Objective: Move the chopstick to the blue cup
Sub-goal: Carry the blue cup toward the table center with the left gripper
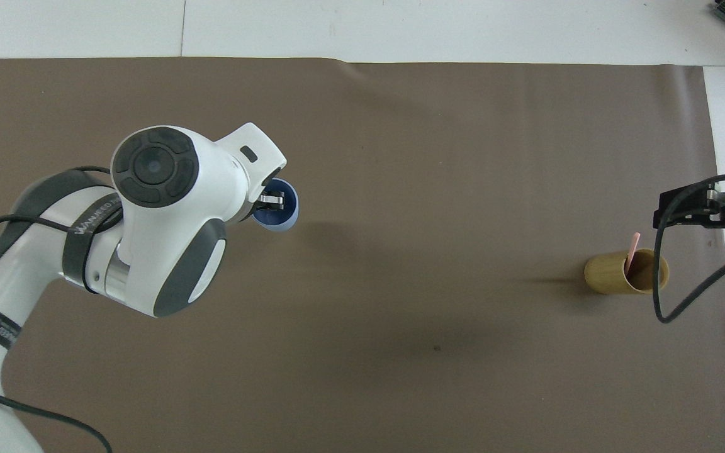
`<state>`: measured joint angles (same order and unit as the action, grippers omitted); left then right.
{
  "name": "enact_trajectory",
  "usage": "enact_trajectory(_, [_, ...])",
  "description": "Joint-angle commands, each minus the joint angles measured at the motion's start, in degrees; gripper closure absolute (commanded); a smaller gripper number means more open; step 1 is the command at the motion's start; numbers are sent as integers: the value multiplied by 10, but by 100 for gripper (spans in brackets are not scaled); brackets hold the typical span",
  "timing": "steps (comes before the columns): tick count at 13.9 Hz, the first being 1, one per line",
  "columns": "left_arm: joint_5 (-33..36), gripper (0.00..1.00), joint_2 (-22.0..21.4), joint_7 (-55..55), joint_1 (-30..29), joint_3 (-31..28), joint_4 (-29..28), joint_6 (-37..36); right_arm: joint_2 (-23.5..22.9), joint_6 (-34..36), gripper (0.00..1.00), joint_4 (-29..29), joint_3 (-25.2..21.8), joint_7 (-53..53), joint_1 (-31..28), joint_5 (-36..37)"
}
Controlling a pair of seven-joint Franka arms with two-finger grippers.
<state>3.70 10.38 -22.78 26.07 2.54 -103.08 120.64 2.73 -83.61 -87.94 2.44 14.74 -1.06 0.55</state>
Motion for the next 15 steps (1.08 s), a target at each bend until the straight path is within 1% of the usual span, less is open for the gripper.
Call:
enact_trajectory(1, [10,100,43,-43,61,-8,39,23,11,-11,0,-16,2,-6,-8,-13])
enact_trajectory(3, [5,100,56,-56,95,-9,33,42,11,-11,0,-16,2,-6,-8,-13])
enact_trajectory(7, [4,100,77,-57,121,-8,26,83,11,-11,0,-15,2,-8,-9,-13])
enact_trajectory(9, [4,100,76,-59,131,-8,11,88,11,-11,0,-15,2,-8,-9,-13])
enact_trajectory(10, [4,100,75,-64,137,-7,-1,100,11,-11,0,-15,2,-8,-9,-13])
enact_trajectory(12, [4,100,85,-88,144,-8,-12,152,11,-11,0,-15,2,-9,-9,-13])
enact_trajectory(15, [4,100,88,-91,150,-8,-15,147,10,-11,0,-14,2,-11,-9,-13])
